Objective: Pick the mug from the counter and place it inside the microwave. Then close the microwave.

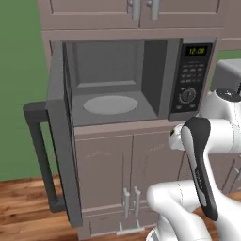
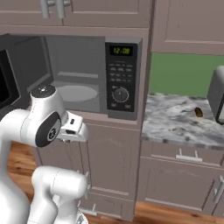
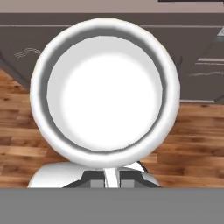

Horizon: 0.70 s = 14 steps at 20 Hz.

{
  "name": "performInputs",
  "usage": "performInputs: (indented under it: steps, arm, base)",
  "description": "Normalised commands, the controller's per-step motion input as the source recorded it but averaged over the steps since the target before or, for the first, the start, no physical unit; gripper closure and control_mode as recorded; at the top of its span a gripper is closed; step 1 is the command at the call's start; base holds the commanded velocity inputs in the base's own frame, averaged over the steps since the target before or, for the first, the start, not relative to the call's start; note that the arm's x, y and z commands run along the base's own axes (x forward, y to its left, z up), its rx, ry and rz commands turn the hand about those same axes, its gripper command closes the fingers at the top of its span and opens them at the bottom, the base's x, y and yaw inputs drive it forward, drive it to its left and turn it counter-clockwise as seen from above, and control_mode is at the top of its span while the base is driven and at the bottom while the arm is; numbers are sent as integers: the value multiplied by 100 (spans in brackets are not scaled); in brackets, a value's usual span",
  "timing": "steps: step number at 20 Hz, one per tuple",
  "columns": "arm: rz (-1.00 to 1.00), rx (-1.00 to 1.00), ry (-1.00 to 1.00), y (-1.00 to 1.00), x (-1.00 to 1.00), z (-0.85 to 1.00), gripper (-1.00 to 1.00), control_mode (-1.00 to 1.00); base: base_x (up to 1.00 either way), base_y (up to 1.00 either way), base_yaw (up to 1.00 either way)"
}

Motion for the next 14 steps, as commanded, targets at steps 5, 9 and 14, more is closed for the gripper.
performInputs:
  steps: [5,9,14]
  arm:
    - [0,0,0,0,0,0,100,100]
    - [0,0,0,0,0,0,100,100]
    - [0,0,0,0,0,0,100,100]
  base:
    - [-24,54,0]
    - [-9,47,0]
    - [-1,37,0]
